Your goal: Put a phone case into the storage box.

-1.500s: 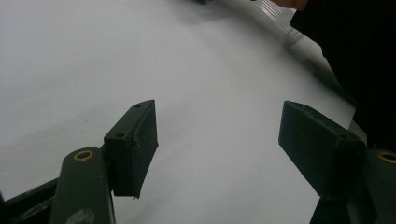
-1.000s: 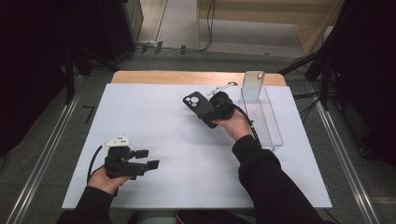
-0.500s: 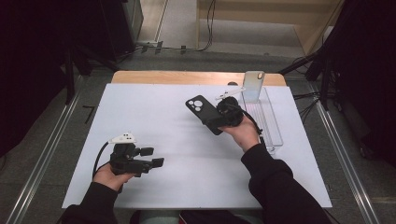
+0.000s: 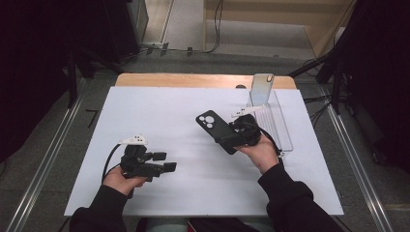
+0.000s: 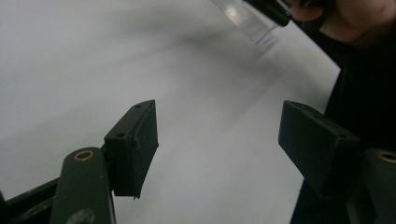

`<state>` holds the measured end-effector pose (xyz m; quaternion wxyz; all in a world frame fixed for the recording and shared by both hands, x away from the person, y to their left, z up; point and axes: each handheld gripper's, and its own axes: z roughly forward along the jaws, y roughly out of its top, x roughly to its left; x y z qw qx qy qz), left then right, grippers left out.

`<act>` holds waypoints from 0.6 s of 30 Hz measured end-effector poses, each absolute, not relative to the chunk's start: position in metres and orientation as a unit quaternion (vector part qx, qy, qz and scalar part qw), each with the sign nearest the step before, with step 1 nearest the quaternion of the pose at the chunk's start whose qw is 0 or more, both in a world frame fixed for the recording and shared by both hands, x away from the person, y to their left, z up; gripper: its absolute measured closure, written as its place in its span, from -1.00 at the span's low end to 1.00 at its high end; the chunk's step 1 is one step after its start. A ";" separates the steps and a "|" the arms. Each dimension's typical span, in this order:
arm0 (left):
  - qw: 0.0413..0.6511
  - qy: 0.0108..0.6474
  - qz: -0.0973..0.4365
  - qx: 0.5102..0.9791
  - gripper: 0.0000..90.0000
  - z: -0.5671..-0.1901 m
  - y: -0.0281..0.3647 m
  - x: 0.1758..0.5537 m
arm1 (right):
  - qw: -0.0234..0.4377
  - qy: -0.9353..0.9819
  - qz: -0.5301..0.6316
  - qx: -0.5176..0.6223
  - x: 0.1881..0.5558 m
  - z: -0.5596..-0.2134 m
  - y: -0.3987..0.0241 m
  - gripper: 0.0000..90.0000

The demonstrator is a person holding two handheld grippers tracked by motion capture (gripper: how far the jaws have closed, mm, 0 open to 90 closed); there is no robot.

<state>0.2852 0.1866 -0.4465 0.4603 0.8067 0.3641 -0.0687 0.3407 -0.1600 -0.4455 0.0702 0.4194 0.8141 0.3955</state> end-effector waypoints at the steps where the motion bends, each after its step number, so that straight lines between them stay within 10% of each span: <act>1: 0.462 0.365 -0.067 0.806 -0.36 -0.446 0.185 0.285 | 0.070 0.813 0.397 0.419 0.339 -0.447 -0.161 -0.71; 18: 0.457 0.357 -0.076 0.811 -0.42 -0.435 0.170 0.286 | 0.059 0.805 0.409 0.426 0.303 -0.451 -0.162 -0.71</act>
